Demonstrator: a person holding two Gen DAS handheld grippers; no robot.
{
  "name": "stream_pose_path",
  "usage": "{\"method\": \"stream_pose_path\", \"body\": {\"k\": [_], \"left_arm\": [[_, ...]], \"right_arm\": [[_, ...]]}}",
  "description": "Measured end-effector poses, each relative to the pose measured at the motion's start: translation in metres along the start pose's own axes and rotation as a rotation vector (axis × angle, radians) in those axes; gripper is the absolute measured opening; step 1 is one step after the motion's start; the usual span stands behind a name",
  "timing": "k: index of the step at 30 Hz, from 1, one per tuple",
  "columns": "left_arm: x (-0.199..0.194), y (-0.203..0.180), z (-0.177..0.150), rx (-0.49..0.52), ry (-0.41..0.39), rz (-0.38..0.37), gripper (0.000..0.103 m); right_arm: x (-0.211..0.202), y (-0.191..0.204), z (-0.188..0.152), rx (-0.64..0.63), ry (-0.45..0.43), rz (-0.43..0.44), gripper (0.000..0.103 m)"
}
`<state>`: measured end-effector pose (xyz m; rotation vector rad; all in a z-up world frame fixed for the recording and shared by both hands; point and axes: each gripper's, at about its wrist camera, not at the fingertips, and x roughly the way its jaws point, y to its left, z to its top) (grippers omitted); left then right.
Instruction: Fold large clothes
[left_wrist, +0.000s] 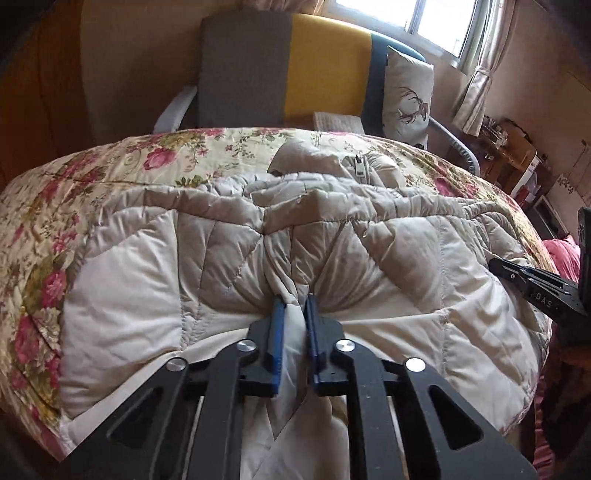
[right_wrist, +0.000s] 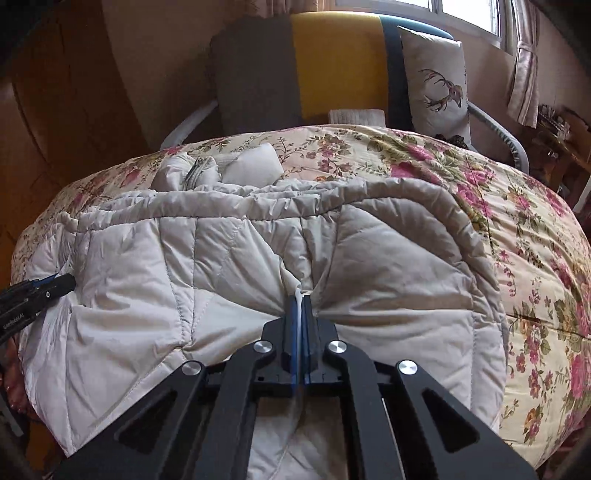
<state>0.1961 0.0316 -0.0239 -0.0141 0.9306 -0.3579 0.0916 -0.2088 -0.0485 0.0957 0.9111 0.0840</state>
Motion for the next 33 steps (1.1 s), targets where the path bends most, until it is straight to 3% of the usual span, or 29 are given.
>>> {"method": "stream_pose_path", "body": {"k": [4,7,14,19,24,30,31,32,33], "left_arm": [[-0.026,-0.003,0.022,0.011,-0.078,0.019,0.001],[-0.023,-0.002,0.039,0.022,-0.109,0.051,0.0],[0.046,0.011,0.053,0.054,-0.06,0.165,0.0],[0.084,0.037,0.045,-0.005,-0.069,0.115,0.0],[0.091,0.048,0.036,-0.054,-0.113,0.049,0.0],[0.076,0.046,0.033,-0.087,-0.099,0.037,0.0],[0.07,0.045,0.034,-0.1,-0.089,0.048,0.001],[0.063,0.044,0.037,-0.119,-0.086,0.056,0.01],[0.052,0.04,0.041,-0.151,-0.101,0.052,0.031]], "right_arm": [[-0.022,-0.001,0.021,-0.006,-0.078,-0.014,0.001],[-0.023,-0.001,0.035,-0.015,-0.107,-0.032,0.001],[0.027,-0.006,0.053,-0.015,-0.075,-0.051,0.001],[0.076,-0.017,0.048,-0.006,-0.07,-0.088,0.0],[0.093,-0.031,0.043,0.044,-0.101,-0.022,0.0],[0.085,-0.059,0.035,0.158,-0.168,0.17,0.004],[0.083,-0.06,0.035,0.162,-0.178,0.177,0.005],[0.08,-0.059,0.035,0.159,-0.188,0.175,0.007],[0.078,-0.058,0.035,0.151,-0.197,0.172,0.011]]}}
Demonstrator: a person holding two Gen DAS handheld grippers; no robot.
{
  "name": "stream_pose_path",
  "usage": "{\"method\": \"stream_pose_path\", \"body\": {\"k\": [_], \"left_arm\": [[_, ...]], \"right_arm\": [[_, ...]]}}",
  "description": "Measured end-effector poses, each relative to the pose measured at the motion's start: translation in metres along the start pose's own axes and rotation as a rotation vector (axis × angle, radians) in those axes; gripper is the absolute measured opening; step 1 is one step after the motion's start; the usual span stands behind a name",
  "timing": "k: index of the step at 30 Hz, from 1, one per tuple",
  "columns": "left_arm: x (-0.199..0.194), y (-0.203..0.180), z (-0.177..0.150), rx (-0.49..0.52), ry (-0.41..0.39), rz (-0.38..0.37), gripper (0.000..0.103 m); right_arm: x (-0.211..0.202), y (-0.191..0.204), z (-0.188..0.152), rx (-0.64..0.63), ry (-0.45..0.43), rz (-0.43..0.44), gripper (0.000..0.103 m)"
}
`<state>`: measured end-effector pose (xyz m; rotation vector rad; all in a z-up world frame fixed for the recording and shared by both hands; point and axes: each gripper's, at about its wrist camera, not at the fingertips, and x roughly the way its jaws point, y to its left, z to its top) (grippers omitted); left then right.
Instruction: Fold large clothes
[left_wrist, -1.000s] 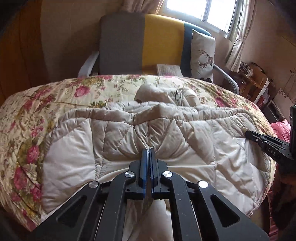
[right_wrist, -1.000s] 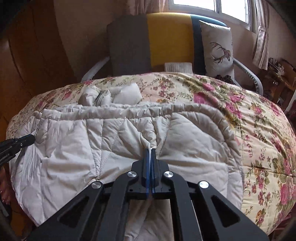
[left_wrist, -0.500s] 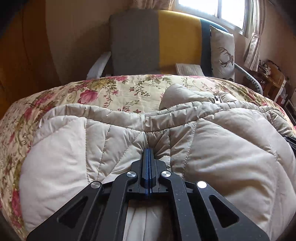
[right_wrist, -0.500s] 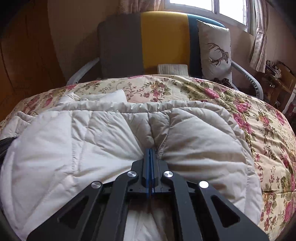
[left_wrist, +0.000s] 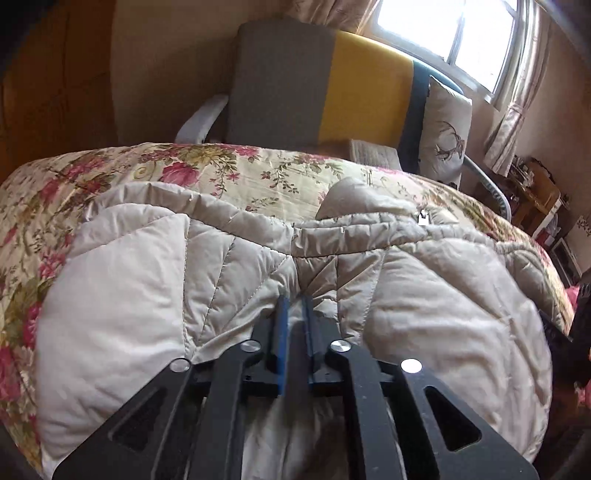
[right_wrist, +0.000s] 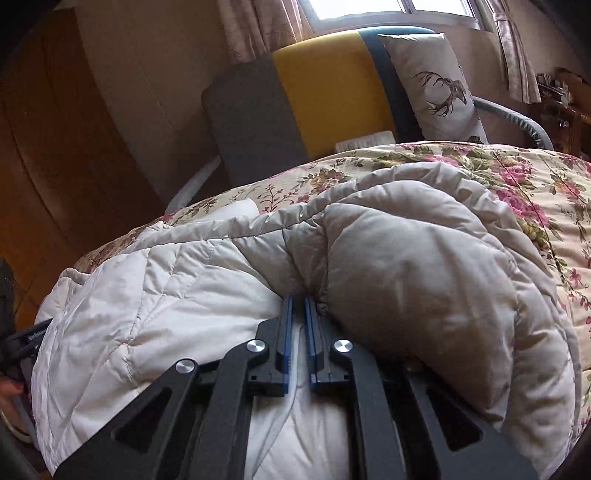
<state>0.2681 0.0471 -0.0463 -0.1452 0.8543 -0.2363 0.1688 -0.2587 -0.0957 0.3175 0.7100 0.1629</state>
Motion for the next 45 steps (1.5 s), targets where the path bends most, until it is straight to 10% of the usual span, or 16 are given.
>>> {"method": "stream_pose_path", "body": {"k": [2,3,9,12,22,26,29,34,40,45], "left_arm": [[-0.017,-0.012,0.008,-0.032,-0.04,-0.018,0.081],[-0.029,-0.023,0.012,-0.024,-0.086,-0.037,0.084],[-0.028,-0.112,0.026,0.28,-0.167,0.054,0.084],[0.018,-0.123,0.02,0.362,-0.087,0.154,0.084],[0.054,-0.098,-0.011,0.283,-0.086,0.093,0.09],[0.053,-0.101,-0.016,0.297,-0.096,0.112,0.09],[0.053,-0.101,-0.016,0.295,-0.096,0.111,0.09],[0.049,-0.098,-0.016,0.275,-0.099,0.088,0.091],[0.015,-0.083,-0.012,0.254,-0.078,0.027,0.092],[-0.022,-0.011,0.011,0.102,-0.121,0.145,0.092]], "right_arm": [[-0.001,0.003,0.001,-0.014,-0.007,-0.007,0.013],[-0.001,0.005,0.0,-0.018,-0.009,-0.01,0.013],[-0.003,0.01,-0.002,-0.03,-0.015,-0.03,0.013],[-0.004,0.01,-0.003,-0.031,-0.016,-0.034,0.013],[-0.007,0.02,-0.002,-0.055,0.029,-0.077,0.016],[-0.03,0.046,0.021,-0.109,-0.036,-0.172,0.074],[-0.035,0.062,0.043,-0.163,-0.109,-0.246,0.074],[0.014,0.031,0.038,-0.211,0.004,-0.51,0.089],[0.011,-0.011,0.024,-0.07,-0.034,-0.427,0.093],[0.013,-0.012,0.024,-0.072,-0.028,-0.429,0.094]]}}
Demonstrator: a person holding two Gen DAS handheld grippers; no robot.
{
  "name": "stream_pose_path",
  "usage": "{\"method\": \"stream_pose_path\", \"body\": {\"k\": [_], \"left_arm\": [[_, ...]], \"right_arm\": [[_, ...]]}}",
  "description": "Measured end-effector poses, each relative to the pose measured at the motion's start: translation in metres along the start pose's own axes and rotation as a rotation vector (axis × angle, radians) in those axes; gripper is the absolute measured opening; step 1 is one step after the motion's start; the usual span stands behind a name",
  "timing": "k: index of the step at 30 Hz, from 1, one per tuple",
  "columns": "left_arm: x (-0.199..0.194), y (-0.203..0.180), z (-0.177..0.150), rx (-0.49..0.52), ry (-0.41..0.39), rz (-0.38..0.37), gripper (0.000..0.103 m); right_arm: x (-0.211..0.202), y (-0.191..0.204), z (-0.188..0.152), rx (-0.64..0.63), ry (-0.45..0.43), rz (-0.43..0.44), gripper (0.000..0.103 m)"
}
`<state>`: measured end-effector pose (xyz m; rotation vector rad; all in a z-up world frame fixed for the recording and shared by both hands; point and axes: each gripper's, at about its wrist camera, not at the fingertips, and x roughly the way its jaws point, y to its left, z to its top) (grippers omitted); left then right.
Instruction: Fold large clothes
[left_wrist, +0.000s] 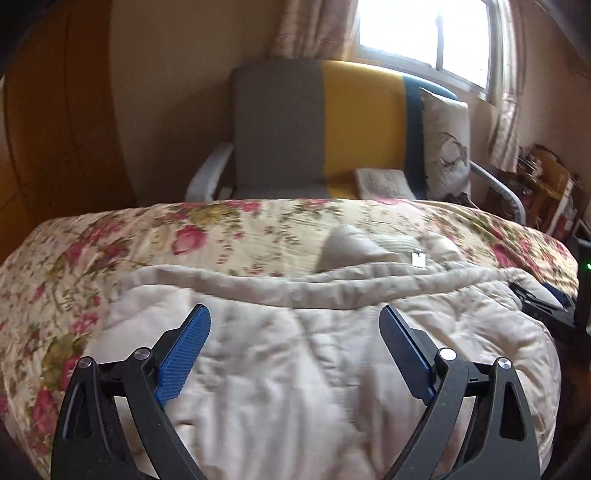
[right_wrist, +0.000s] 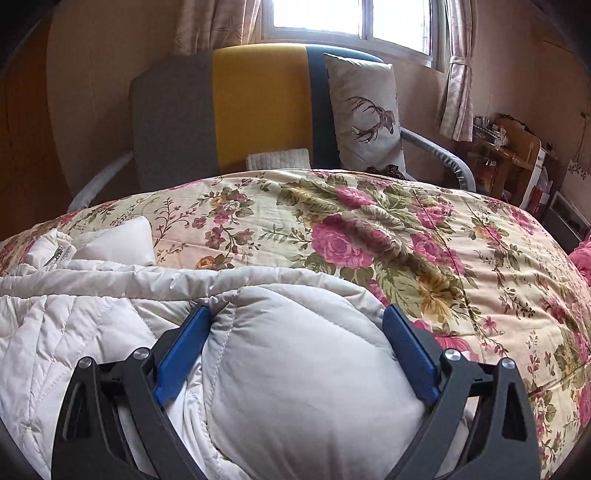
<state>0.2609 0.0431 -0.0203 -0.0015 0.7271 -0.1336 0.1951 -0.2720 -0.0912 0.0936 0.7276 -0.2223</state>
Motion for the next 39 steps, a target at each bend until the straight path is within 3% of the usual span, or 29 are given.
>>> {"method": "stream_pose_path", "body": {"k": [3,4,5,8,10,15,21,24,29,32,39], "left_arm": [[0.021,0.05,-0.006,-0.075,0.054,0.135,0.092],[0.029,0.061,-0.012,-0.09,0.063,0.139,0.094],[0.038,0.07,-0.019,-0.114,0.07,0.104,0.1],[0.069,0.094,-0.033,-0.256,0.145,-0.051,0.1],[0.074,0.09,-0.032,-0.253,0.159,-0.054,0.1],[0.045,0.084,-0.034,-0.237,0.143,-0.005,0.1],[-0.025,0.093,-0.07,-0.284,0.069,-0.023,0.1],[-0.041,0.104,-0.091,-0.315,0.069,0.004,0.1],[-0.043,0.122,-0.124,-0.396,0.09,-0.039,0.1],[-0.037,0.127,-0.13,-0.423,0.108,-0.071,0.1],[-0.047,0.13,-0.136,-0.446,0.106,-0.107,0.1]], "right_arm": [[-0.002,0.004,0.0,-0.005,-0.004,-0.008,0.095],[-0.001,0.005,-0.001,-0.008,-0.004,-0.007,0.095],[-0.001,0.006,-0.001,-0.011,-0.005,-0.005,0.095],[0.003,0.007,-0.001,-0.01,0.002,-0.002,0.096],[0.005,0.006,-0.001,-0.006,0.01,0.001,0.096],[0.001,0.005,0.0,-0.006,0.005,0.013,0.099],[-0.031,0.004,-0.007,-0.025,-0.031,0.01,0.101],[-0.064,0.009,-0.014,-0.043,-0.08,-0.001,0.101],[-0.114,0.035,-0.039,-0.128,-0.203,0.109,0.101],[-0.091,0.061,-0.062,-0.275,-0.121,0.012,0.101],[-0.081,0.056,-0.071,-0.251,-0.124,0.023,0.101]]}}
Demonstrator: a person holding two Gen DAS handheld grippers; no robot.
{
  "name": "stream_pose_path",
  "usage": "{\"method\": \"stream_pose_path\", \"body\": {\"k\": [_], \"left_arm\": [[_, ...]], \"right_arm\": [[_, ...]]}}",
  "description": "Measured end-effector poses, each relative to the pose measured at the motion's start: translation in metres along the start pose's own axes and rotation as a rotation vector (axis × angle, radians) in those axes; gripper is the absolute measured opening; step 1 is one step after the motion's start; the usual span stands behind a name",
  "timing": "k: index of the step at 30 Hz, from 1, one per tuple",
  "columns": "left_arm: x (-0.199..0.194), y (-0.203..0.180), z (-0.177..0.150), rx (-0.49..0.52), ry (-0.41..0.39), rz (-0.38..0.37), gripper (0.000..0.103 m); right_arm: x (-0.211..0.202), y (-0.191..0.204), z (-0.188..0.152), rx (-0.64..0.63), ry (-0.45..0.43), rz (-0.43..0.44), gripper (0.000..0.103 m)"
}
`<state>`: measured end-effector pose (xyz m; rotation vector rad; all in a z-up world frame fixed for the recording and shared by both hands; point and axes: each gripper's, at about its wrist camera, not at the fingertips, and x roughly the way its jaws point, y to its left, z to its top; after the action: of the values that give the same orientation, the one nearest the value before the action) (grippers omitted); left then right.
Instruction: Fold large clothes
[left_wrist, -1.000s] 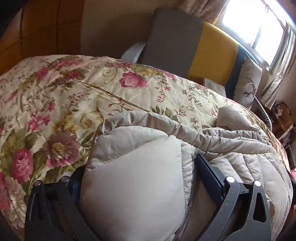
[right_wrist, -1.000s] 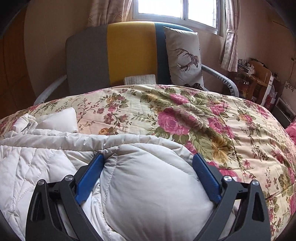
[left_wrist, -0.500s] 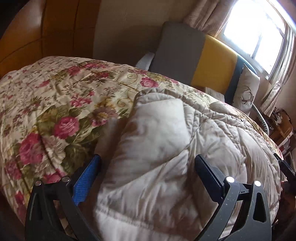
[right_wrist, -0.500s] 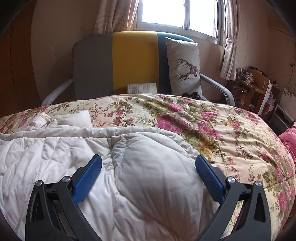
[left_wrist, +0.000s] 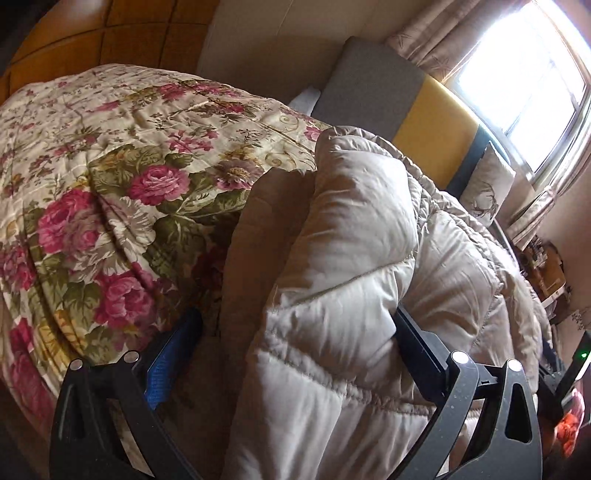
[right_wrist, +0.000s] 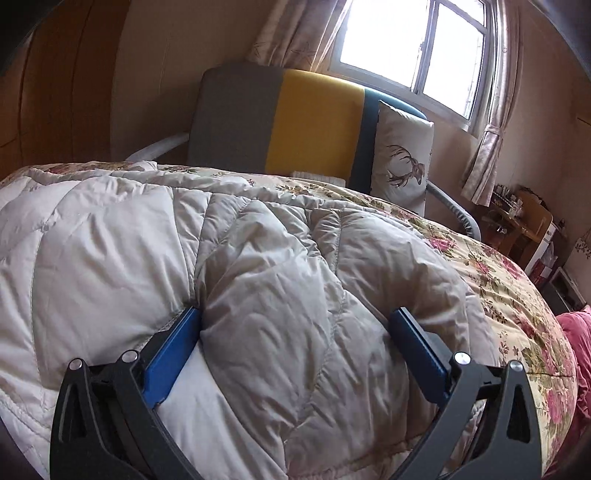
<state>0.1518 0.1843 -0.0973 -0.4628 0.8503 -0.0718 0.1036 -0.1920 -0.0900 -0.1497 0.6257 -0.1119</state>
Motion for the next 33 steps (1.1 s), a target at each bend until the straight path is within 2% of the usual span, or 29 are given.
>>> {"method": "stream_pose_path", "body": {"k": [4,14,18,20,22,24,26,27,30,33], "left_arm": [[-0.008,0.015,-0.006,-0.072,0.01,-0.062,0.1],[-0.003,0.026,0.004,-0.104,0.06,-0.159,0.1],[0.008,0.025,0.019,-0.138,0.096,-0.226,0.1],[0.018,0.024,0.028,-0.149,0.142,-0.273,0.099],[0.024,0.022,0.033,-0.14,0.178,-0.272,0.095],[0.028,0.015,0.039,-0.113,0.195,-0.251,0.079],[0.029,0.011,0.044,-0.139,0.2,-0.271,0.066],[0.031,0.006,0.046,-0.151,0.204,-0.279,0.055],[0.027,-0.008,0.048,-0.095,0.175,-0.25,0.04],[0.019,-0.017,0.044,-0.022,0.125,-0.211,0.038]], "right_arm": [[-0.002,0.0,-0.002,-0.001,-0.015,-0.013,0.101],[-0.006,0.001,-0.006,0.003,-0.026,-0.015,0.101],[-0.006,0.001,-0.006,0.004,-0.026,-0.013,0.101],[-0.006,0.001,-0.006,0.004,-0.027,-0.014,0.101],[-0.007,0.0,-0.006,0.005,-0.028,-0.015,0.101],[-0.007,0.0,-0.007,0.004,-0.026,-0.017,0.101],[-0.007,0.0,-0.007,0.003,-0.024,-0.02,0.101],[-0.007,-0.001,-0.007,0.004,-0.023,-0.023,0.101],[-0.007,-0.001,-0.006,0.008,-0.021,-0.03,0.101],[-0.008,0.0,-0.006,0.01,-0.022,-0.028,0.101]]}}
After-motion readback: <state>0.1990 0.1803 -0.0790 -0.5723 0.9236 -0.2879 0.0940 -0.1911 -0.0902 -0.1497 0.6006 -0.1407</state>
